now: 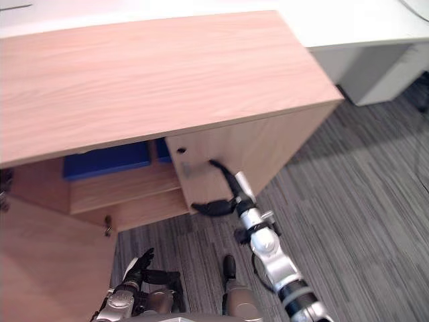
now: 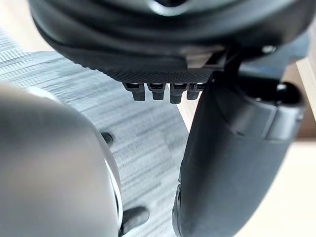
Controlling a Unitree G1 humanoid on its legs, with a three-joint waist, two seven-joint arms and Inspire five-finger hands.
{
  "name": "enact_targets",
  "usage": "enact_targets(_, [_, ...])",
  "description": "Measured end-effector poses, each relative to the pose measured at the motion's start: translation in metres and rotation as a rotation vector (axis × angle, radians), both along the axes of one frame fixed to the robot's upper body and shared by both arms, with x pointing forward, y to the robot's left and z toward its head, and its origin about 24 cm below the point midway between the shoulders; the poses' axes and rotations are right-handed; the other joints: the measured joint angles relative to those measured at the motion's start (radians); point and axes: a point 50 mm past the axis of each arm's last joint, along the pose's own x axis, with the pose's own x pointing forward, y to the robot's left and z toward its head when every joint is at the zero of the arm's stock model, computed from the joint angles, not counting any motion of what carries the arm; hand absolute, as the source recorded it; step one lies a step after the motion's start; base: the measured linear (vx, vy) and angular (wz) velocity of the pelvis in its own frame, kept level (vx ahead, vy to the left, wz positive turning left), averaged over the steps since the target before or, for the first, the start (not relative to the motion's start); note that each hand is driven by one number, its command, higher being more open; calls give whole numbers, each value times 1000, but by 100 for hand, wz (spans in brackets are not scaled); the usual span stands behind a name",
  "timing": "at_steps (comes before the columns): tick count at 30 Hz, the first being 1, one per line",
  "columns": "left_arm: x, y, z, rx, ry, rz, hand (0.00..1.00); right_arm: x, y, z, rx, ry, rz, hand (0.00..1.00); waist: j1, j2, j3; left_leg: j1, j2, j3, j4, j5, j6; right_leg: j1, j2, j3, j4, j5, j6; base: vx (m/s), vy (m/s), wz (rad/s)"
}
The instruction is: Walk over to the cabinet, pick up the folder, carry it to the office cabinet, place the folder inside the office cabinet, then close the office cabinet door
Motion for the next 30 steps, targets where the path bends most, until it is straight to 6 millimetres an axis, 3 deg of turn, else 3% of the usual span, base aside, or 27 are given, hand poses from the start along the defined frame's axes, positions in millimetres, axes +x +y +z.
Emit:
enact_targets(2, [-1, 4, 0, 1, -3, 28, 100, 5, -20, -5, -4, 29, -100, 100, 6, 7, 4, -7, -26, -56, -38, 31, -9, 1, -18, -51, 13, -18, 3, -103, 33, 79])
enact_targets(6, [-6, 9, 0, -21, -10, 112, 100, 1, -33, -21, 32, 90, -211, 100, 43, 31, 7, 7, -51, -151, -130, 102, -18, 19, -34, -136, 21, -61, 2, -60, -1, 75])
enact_targets(9, [-16, 16, -1, -26, -5, 174, 100, -7, -29, -37, 60, 158, -217, 100, 60, 42, 10, 23, -62, -223, -204, 158, -23, 42, -33, -207, 18, -75, 0, -8, -26, 76])
enact_targets(14, [-28, 32, 4, -79, -66, 379, 100, -43, -11, -83, 92, 365, -169, 100, 122, 45, 10, 73, -64, -361, -294, 215, -31, 122, -26, -357, 21, -114, 5, 59, -57, 87])
enact_targets(18, [-12, 60, 30, -84, -252, 521, 100, -62, 17, -111, 74, 521, -50, 100, 195, 51, 11, 68, -78, -486, -300, 235, -29, 171, -24, -485, 32, -150, -6, 72, -50, 94])
enact_targets(20, [-6, 74, 43, -60, -337, 556, 100, -61, 27, -113, 71, 540, -17, 100, 216, 54, 11, 62, -86, -527, -300, 239, -30, 182, -26, -521, 44, -168, -9, 60, -16, 73])
enact_targets(26, [14, 121, 95, 62, -565, 565, 100, -45, 27, -104, 58, 499, -16, 100, 245, 55, 12, 44, -100, -608, -300, 249, -35, 198, -32, -581, 52, -191, -4, 6, -1, 45])
enact_targets(30, [34, 147, 141, 173, -717, 472, 100, -48, 21, -105, 47, 506, -24, 100, 246, 54, 12, 38, -102, -639, -305, 252, -40, 201, -33, -600, 70, -214, -7, -56, -8, 22])
